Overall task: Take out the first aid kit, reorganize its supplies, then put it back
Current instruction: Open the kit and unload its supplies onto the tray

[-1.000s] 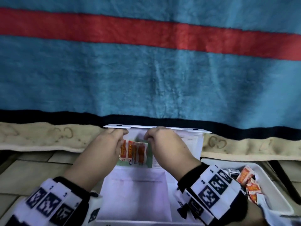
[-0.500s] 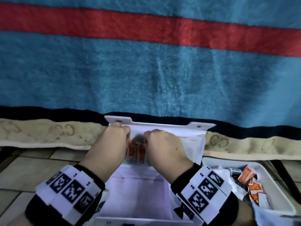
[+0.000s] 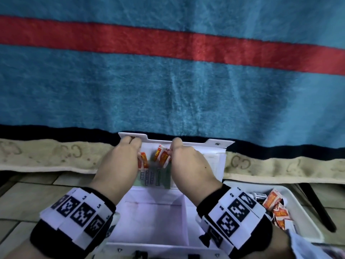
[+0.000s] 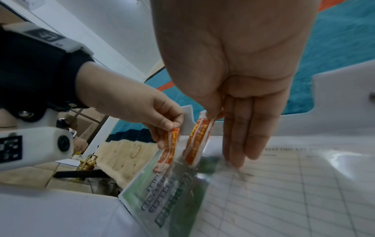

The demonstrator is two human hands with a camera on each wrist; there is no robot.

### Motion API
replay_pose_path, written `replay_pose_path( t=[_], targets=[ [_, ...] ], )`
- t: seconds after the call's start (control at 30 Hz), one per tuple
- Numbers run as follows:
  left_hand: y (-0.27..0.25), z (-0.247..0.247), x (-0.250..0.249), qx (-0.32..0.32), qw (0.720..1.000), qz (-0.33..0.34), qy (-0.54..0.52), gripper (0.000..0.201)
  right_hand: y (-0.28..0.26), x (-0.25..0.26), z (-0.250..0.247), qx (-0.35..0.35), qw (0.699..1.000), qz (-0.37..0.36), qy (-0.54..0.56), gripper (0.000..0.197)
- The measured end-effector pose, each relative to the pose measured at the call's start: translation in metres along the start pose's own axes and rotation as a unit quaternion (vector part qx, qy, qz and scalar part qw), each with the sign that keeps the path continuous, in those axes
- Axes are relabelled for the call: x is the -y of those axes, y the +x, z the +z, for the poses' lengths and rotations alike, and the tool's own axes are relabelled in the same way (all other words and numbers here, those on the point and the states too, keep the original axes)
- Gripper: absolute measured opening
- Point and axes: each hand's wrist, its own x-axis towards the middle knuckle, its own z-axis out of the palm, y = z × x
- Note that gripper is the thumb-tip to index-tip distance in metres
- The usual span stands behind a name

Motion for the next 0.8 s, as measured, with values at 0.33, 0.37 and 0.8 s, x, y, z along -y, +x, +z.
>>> replay_pose_path(
  t=[0.33,0.37,0.8],
  targets=[
    [-0.006,-0.032,-0.019,-0.143,0.983,-0.002,-0.113,0.012,-0.002,-0.021,-0.009,-0.062,0.995,0.042,0.073,0.007],
    [-0.007,-0.033,-0.023,-0.144,0.980,-0.010,-0.137,0.013,-0.007,-0.024,-0.016,-0.083,0.991,0.047,0.094,0.009],
    [-0.062,0.007,-0.149,0.032,0.928,0.088,-0.361,0.016,-0.198,-0.152,-0.090,-0.300,0.867,0.281,0.281,0.011]
  ],
)
